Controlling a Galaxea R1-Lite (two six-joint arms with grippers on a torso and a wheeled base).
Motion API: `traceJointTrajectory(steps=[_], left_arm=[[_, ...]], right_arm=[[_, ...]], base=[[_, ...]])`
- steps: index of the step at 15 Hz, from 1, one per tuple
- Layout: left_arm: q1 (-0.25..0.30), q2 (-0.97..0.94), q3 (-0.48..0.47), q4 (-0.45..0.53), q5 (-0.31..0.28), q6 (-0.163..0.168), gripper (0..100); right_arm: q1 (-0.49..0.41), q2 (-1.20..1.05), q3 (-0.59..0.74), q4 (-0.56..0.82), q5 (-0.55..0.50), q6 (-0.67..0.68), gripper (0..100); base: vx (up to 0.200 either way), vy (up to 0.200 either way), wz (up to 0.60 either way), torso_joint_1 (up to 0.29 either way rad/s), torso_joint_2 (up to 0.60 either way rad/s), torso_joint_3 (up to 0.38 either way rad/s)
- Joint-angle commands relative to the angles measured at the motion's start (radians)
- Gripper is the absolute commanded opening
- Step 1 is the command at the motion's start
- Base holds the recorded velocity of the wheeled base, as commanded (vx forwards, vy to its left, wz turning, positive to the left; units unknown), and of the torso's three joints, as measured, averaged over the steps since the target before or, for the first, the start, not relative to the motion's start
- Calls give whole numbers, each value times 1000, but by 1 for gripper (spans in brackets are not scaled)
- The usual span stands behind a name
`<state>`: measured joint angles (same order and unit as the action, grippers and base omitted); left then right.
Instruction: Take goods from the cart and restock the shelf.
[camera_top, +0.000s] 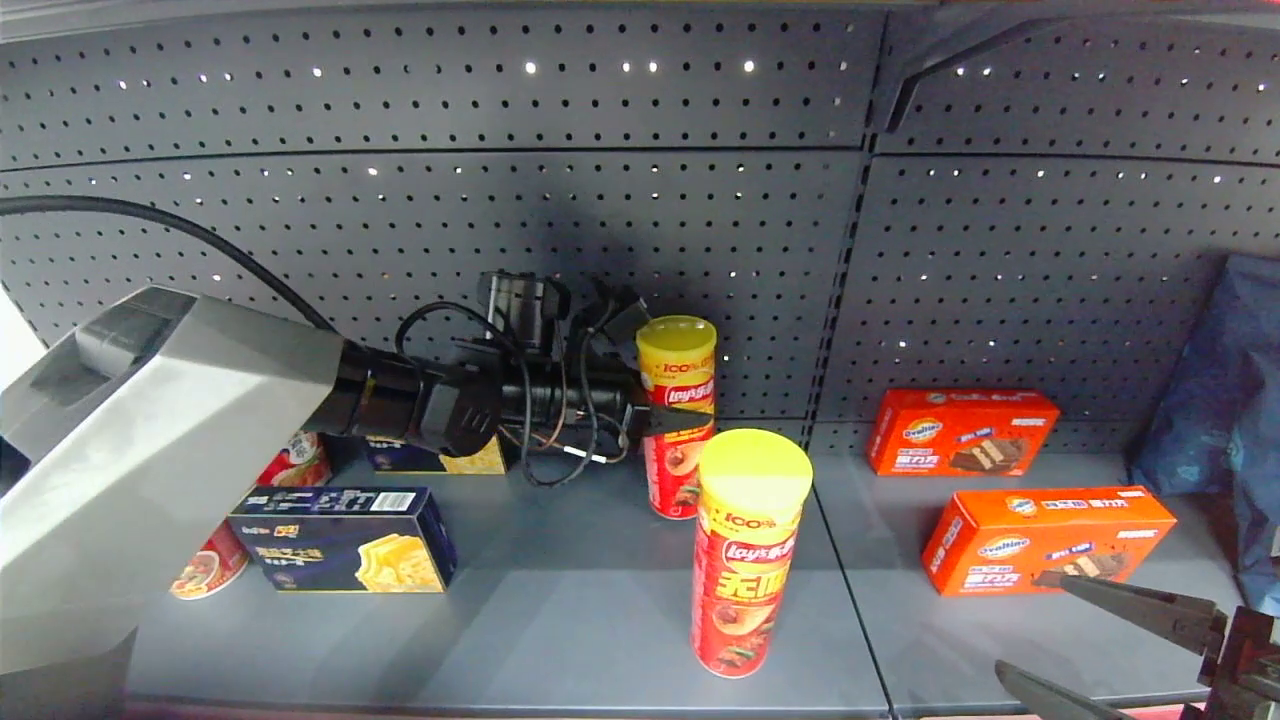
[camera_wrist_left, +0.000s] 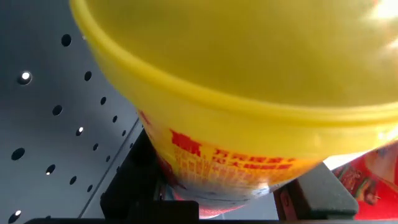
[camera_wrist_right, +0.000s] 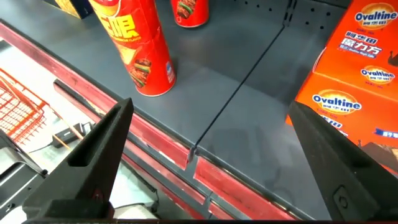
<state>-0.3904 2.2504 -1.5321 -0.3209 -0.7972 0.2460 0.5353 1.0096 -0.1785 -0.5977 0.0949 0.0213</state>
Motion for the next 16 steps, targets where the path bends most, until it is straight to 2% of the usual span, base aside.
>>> traceJointTrajectory(steps=[1, 7, 8, 11, 14, 16], left_arm=[[-2, 5, -5, -1, 1, -1, 0], [-10, 14, -10, -1, 1, 4, 0], [-15, 14, -10, -3, 7, 3, 100], [-16, 11, -2, -3, 26, 3, 100], [-7, -41, 50, -7, 33, 3, 100], [-1, -138, 170, -24, 58, 3, 100]], right_arm=[[0, 0, 1, -1, 0, 0, 100], [0, 0, 5, -1, 0, 0, 100], [0, 0, 7, 1, 0, 0, 100], [0, 1, 11, 1, 0, 0, 100], [0, 9, 13, 4, 0, 0, 100], [0, 14, 25, 6, 3, 0, 100]], base=[[0, 0, 0, 0, 0, 0], [0, 0, 0, 0, 0, 0], [0, 0, 0, 0, 0, 0], [0, 0, 0, 0, 0, 0], [0, 0, 0, 0, 0, 0], [0, 0, 0, 0, 0, 0]])
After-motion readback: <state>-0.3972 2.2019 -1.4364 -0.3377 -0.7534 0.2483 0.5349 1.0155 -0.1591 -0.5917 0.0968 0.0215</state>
